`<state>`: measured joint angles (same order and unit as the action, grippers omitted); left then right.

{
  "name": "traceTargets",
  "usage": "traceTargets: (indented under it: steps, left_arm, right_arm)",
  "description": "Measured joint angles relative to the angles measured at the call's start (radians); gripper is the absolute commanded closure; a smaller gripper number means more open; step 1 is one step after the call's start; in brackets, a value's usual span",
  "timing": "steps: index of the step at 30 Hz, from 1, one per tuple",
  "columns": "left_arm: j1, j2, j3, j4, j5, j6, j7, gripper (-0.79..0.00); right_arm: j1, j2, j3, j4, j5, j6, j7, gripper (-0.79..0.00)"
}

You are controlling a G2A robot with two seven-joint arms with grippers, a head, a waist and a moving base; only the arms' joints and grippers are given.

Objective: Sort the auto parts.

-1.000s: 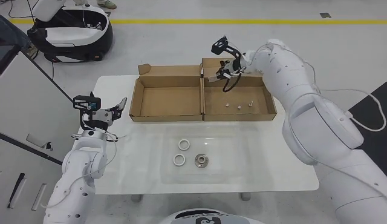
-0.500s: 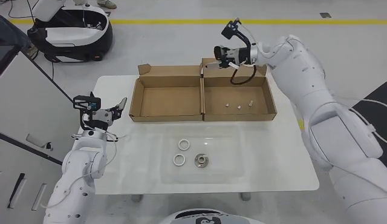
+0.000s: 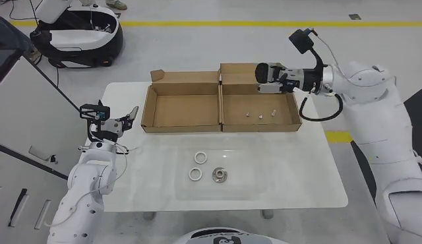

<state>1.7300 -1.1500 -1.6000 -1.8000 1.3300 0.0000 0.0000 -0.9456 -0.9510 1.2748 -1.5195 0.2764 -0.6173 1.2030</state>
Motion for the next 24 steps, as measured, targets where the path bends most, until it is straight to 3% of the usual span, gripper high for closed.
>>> traceTargets:
  steps: [6, 15, 24]
  left_arm:
    - [0.0, 0.0, 0.0, 0.0, 0.0, 0.0, 0.0, -0.785]
    - [0.0, 0.0, 0.0, 0.0, 0.0, 0.0, 0.0, -0.785]
    - [0.0, 0.0, 0.0, 0.0, 0.0, 0.0, 0.0, -0.785]
  right_arm:
    - [-0.175, 0.06, 0.151, -0.101, 0.052, -0.004, -0.004, -0.785]
    - [-0.382, 0.124, 0.287, -0.179, 0.069, -0.059, -0.059, -0.785]
    - [-0.435, 0.152, 0.307, -0.191, 0.103, -0.092, -0.092, -0.785]
